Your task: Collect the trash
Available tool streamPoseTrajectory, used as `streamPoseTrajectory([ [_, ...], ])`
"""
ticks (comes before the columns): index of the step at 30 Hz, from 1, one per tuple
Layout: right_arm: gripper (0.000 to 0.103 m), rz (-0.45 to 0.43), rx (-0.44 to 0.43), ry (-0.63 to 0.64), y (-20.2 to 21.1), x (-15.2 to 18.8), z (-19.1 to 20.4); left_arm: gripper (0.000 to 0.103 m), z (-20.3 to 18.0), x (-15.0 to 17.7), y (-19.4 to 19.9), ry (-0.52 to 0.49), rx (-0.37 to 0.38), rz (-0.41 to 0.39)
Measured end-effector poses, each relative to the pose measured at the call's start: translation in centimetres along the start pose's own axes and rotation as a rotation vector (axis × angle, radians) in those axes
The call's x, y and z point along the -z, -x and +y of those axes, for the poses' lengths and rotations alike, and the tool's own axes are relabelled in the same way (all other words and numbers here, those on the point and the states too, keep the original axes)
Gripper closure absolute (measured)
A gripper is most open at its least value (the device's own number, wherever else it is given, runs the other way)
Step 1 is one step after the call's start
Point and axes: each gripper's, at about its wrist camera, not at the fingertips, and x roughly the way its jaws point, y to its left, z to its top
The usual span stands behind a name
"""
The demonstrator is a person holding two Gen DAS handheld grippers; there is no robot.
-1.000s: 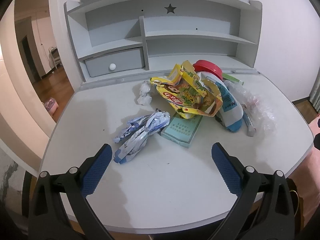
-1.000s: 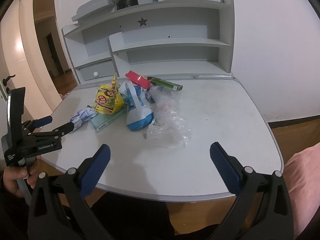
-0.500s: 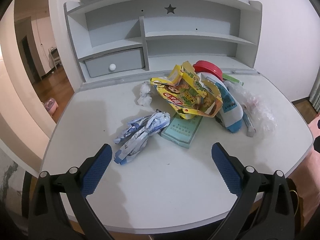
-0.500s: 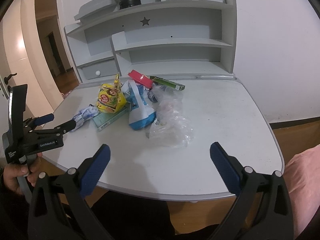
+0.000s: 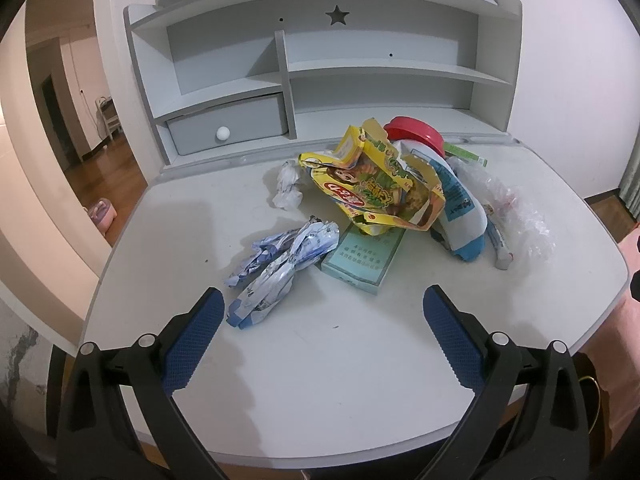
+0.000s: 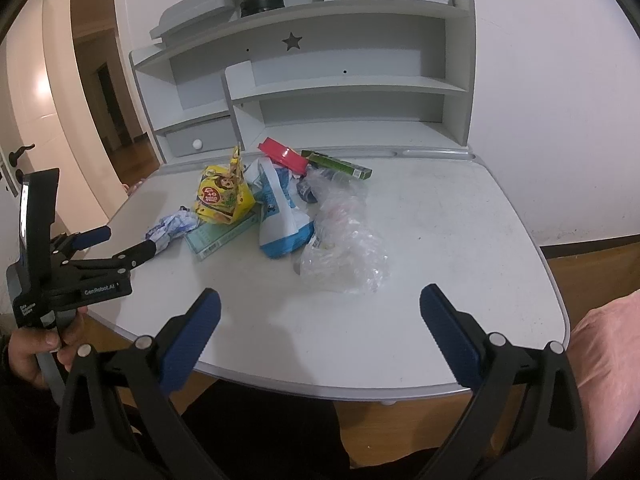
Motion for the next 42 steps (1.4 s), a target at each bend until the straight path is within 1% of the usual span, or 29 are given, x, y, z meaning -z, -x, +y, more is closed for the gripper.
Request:
streamPoseTrajectory([
  [13, 0.007, 0.0, -0.001, 0.0, 0.0, 0.0, 0.1, 0.006, 0.0, 0.0, -0.1, -0.002, -0.001, 0.002],
  [17, 0.007, 0.001, 0.0, 0.0, -0.1, 0.0, 0.0, 0.006, 0.6, 0.2, -0.6, -0.014, -0.017, 0.007],
  [19, 0.007, 0.006, -0.01, -0.003, -0.3, 0.2, -0.1, 0.006, 1.4, 0.2, -1.3, -0.028, -0.024, 0.019],
  [21, 0.007, 0.018, -0.047, -0.009, -0.6, 0.3, -0.3, 0.006, 2.6, 0.1, -2.2, -0.044, -0.04, 0.036],
  [23, 0.007, 0.023, -0.068, -0.006, -0.9, 0.4, -0.5, 0.006, 4.2, -0.3, -3.4, -0.054, -0.029, 0.07],
  [25, 0.007, 0.031, -0.071, -0.005, -1.4, 0.5, -0.6, 0.006, 5.5, -0.5, -4.6, -0.066, -0.009, 0.106],
  [29, 0.007, 0.066, -0.081, -0.009, -3.1, 0.6, -0.6, 0.006, 5.8, -0.6, -6.9, -0.137, 0.009, 0.136],
  [32, 0.007, 0.074, -0.061, 0.002, -4.0, 0.1, -0.3, 0.007, 5.8, -0.8, -8.1, -0.15, 0.038, 0.15],
  [33, 0.007, 0.069, -0.054, 0.005, -4.3, -0.4, -0.3, 0.014, 5.9, -0.8, -8.3, -0.154, 0.056, 0.151],
  [34, 0.007, 0.064, -0.055, 0.005, -4.6, -0.8, -0.4, 0.023, 6.0, -0.8, -8.5, -0.161, 0.065, 0.152],
  [35, 0.007, 0.064, -0.054, 0.003, -5.0, -1.4, -0.4, 0.049, 6.0, -0.8, -8.8, -0.167, 0.071, 0.16],
  [36, 0.007, 0.071, -0.048, -0.008, -5.8, -2.2, -0.7, 0.061, 6.2, -0.7, -9.1, -0.167, 0.073, 0.177],
  [38, 0.007, 0.083, -0.043, -0.021, -7.3, -3.4, -1.1, 0.068, 6.8, -0.9, -8.7, -0.148, 0.087, 0.163],
  [40, 0.007, 0.114, -0.025, -0.038, -9.5, -4.6, -1.6, 0.068, 7.4, -1.2, -8.3, -0.121, 0.099, 0.156],
  [42, 0.008, 0.155, -0.012, -0.053, -12.1, -5.6, -2.2, 0.068, 8.0, -1.6, -7.4, -0.108, 0.096, 0.137],
])
